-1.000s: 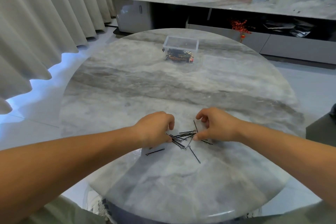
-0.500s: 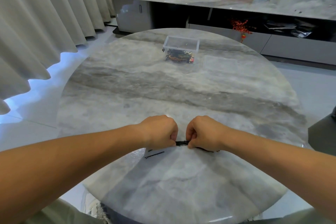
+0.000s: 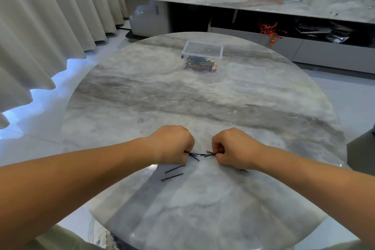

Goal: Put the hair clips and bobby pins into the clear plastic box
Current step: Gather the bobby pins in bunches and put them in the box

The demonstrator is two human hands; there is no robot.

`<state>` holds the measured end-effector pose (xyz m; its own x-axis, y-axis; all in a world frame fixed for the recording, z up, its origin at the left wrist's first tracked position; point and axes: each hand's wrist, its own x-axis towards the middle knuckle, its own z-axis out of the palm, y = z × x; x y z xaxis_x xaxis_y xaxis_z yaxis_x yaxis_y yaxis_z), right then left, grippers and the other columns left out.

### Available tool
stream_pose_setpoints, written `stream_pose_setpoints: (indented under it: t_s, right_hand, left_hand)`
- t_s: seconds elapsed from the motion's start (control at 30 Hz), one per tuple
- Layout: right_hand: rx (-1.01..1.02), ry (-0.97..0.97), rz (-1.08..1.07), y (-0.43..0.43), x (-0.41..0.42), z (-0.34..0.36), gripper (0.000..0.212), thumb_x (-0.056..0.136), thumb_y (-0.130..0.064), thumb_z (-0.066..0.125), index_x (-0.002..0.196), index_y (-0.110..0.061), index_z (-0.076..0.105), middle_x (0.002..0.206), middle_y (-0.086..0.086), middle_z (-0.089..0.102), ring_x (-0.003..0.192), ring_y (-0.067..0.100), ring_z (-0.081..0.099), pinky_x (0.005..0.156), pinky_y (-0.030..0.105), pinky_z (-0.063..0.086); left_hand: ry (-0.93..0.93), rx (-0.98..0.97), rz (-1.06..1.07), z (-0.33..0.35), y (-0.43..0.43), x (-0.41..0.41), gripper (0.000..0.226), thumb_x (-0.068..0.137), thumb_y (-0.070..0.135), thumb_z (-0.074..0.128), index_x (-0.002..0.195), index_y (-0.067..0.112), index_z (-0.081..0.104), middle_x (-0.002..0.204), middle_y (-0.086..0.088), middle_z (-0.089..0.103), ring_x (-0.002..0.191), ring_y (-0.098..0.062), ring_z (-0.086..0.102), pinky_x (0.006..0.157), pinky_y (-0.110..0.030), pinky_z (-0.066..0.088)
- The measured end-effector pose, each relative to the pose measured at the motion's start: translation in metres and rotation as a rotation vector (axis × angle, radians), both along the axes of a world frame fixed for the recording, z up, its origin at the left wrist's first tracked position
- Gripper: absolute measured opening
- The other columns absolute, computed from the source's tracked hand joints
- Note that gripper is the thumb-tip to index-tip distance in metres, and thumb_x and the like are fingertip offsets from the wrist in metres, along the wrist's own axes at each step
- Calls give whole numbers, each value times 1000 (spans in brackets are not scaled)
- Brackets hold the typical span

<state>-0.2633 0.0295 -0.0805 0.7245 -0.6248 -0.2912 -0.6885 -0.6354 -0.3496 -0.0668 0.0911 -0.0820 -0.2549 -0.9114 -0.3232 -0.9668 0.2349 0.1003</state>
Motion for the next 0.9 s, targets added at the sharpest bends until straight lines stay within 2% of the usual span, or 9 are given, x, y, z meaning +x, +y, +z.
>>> stream_pose_setpoints:
  t_s: [0.1, 0.2, 0.3, 0.4, 0.53, 0.63, 0.73, 0.8, 0.9]
  right_hand:
    - [66, -25, -38, -5, 0, 0, 12, 73, -12, 61, 70, -24, 59, 67, -12, 58, 66, 13, 56, 57, 22, 44]
    - [197, -103, -162, -14, -1, 1, 7, 72, -12, 68, 73, -19, 67, 67, -9, 64, 60, 8, 58, 58, 24, 50]
    - [371, -254, -328, -24, -2, 5, 9, 72, -7, 73, 72, -15, 69, 60, -4, 65, 52, 9, 56, 54, 24, 49]
    - [519, -402, -462, -36, -2, 13, 9, 78, 2, 71, 75, -5, 66, 64, 9, 67, 51, 11, 62, 50, 21, 50]
    - [643, -568, -588, -61, -1, 23, 14, 81, 7, 69, 74, -2, 62, 69, 17, 65, 58, 20, 69, 54, 26, 55]
    - [598, -685, -662, -94, 6, 34, 17, 81, 8, 69, 71, -4, 61, 68, 15, 66, 58, 22, 69, 57, 30, 58]
    - [475, -769, -697, -141, 25, 50, 17, 82, 6, 69, 71, -4, 61, 68, 15, 66, 57, 22, 69, 64, 34, 59]
    - [366, -781, -698, -172, 39, 59, 18, 83, 6, 69, 71, -5, 60, 68, 15, 65, 58, 24, 68, 66, 35, 60]
    - [175, -740, -653, -223, 65, 69, 19, 82, 6, 68, 70, -7, 61, 67, 15, 67, 66, 33, 68, 72, 44, 61]
  left_hand:
    - [145, 6, 107, 2, -3, 3, 13, 76, 19, 60, 82, 22, 71, 74, 8, 64, 75, -16, 58, 61, -26, 48]
    - [300, 25, 202, 8, -9, 7, 10, 76, 20, 66, 82, 20, 75, 75, 7, 73, 75, -14, 67, 70, -30, 58]
    - [453, 119, 310, 15, -17, 11, 4, 76, 16, 72, 73, 19, 72, 71, 3, 75, 60, -10, 65, 61, -20, 53]
    - [575, 184, 401, 20, -27, 21, 13, 77, 16, 79, 70, 22, 70, 75, -4, 77, 61, -9, 62, 61, -21, 49]
    - [736, 125, 526, 31, -49, 37, 15, 75, 11, 84, 68, 17, 72, 87, -15, 79, 72, -13, 67, 71, -25, 52]
    - [875, 26, 611, 43, -83, 50, 19, 76, 9, 84, 64, 15, 69, 81, -17, 78, 65, -12, 62, 58, -18, 45]
    - [865, -120, 650, 55, -130, 60, 16, 77, 11, 82, 68, 13, 69, 65, -7, 70, 49, -7, 50, 44, -14, 38]
    - [795, -230, 635, 63, -164, 67, 14, 79, 12, 80, 70, 13, 68, 60, 1, 64, 48, -9, 49, 40, -12, 37]
    - [534, -382, 562, 74, -219, 77, 16, 78, 15, 73, 65, 21, 64, 65, 7, 63, 65, -17, 60, 57, -20, 46]
